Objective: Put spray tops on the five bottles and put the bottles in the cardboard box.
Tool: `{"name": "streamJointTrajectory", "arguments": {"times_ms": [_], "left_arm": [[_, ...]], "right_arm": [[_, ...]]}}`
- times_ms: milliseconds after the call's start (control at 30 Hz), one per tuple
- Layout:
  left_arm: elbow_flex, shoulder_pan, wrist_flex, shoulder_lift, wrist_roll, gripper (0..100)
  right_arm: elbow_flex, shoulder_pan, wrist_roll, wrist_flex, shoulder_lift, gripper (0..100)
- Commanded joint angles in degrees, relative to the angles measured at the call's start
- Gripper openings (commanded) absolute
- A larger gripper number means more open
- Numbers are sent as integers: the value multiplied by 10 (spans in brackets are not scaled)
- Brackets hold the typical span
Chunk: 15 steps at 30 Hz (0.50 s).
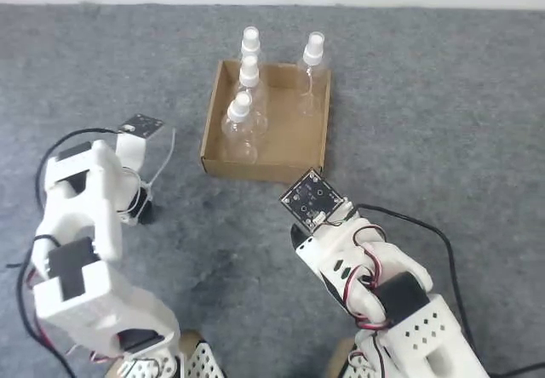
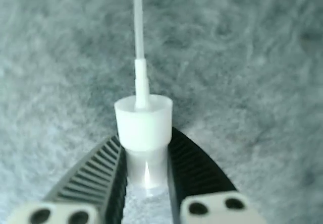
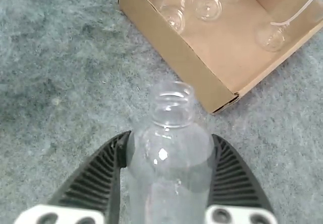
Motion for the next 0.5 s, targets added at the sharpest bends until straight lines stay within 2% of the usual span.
{"name": "streamJointTrajectory", "arguments": {"times_ms": [0, 267, 467], "left_arm": [[-48, -11, 19, 17, -18, 12], [-153, -49, 124, 17, -34, 12], [-213, -85, 208, 17, -171, 12]], "right_arm": [[-6, 7, 1, -13, -15, 111], [-5, 7, 1, -13, -15, 111], [-5, 7, 1, -13, -15, 111]]}}
